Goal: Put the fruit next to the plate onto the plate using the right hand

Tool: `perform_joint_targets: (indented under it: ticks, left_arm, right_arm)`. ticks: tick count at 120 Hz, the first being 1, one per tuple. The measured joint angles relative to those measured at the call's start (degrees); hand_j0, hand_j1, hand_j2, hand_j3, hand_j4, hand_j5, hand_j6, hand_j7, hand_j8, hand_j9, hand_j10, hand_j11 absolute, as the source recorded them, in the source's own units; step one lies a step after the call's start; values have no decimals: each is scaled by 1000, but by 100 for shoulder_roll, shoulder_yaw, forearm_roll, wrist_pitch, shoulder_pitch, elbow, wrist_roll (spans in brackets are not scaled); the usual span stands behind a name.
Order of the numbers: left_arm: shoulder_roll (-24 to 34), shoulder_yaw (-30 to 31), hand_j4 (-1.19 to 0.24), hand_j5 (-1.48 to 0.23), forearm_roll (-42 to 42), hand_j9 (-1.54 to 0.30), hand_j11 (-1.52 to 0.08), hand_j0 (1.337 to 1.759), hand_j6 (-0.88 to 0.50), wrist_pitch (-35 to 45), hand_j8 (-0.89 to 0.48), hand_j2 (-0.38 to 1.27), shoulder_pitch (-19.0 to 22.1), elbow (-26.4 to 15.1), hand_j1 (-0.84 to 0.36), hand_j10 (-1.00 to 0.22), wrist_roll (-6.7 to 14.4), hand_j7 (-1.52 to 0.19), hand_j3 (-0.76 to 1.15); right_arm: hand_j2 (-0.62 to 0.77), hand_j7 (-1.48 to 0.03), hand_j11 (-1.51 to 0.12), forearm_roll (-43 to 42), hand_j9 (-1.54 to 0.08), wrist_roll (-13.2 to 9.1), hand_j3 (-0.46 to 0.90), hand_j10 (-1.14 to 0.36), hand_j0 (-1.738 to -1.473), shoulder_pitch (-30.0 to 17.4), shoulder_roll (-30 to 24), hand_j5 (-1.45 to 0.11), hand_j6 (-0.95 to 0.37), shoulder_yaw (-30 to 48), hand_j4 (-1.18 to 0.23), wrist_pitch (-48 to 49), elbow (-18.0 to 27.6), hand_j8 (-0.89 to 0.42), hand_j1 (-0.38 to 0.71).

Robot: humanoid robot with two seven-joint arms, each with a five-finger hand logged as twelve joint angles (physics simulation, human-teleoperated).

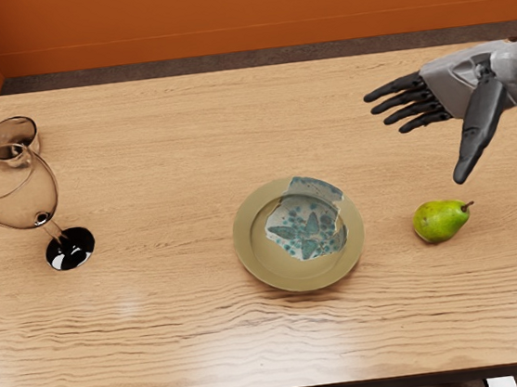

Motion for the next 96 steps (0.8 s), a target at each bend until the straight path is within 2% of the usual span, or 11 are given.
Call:
perform_joint_targets:
  ticks: [17, 32, 45, 56, 71, 96]
  left_arm:
    - [0, -10, 0, 0, -1, 0, 0, 1658, 0, 0, 0, 0, 9, -6, 349, 0, 0, 0, 0]
    - [0, -18, 0, 0, -1, 0, 0, 1658, 0, 0, 0, 0, 17, -6, 349, 0, 0, 0, 0]
    - [0, -24, 0, 0, -1, 0, 0, 1658, 0, 0, 0, 0, 18, -2, 349, 0, 0, 0, 0]
    - [0, -25, 0, 0, -1, 0, 0, 1658, 0, 0, 0, 0, 44, 0, 349, 0, 0, 0, 0]
    - [0, -21, 0, 0, -1, 0, 0, 1658, 0, 0, 0, 0, 44, 0, 349, 0, 0, 0, 0]
    - [0, -20, 0, 0, -1, 0, 0, 1658, 0, 0, 0, 0, 44, 1, 349, 0, 0, 0, 0]
  right_arm:
    - [-7, -44, -44, -460, -44, -11, 0, -35, -1658, 1013, 535, -44, -36, -1137, -35, -814, 240, -36, -309]
    - [-7, -44, -44, -1081, -44, -14, 0, -35, -1658, 1394, 647, -44, -36, -1619, -36, -1575, 740, -36, -309]
    - [-7, -45, -45, -1588, -45, -14, 0, -36, -1658, 1497, 762, -45, -38, -2178, -37, -2456, 1052, -37, -308]
    - [-7, -48, -48, -1863, -48, -14, 0, -39, -1658, 1526, 665, -48, -41, -2463, -40, -2839, 1388, -40, -305]
    - [-8, -52, -52, -2098, -52, -15, 0, -43, -1658, 1513, 561, -53, -44, -2703, -43, -2920, 1599, -44, -302]
    - [-8, -54, -55, -2588, -55, -15, 0, -44, -1658, 1239, 588, -55, -47, -2906, -45, -2980, 1677, -46, -300]
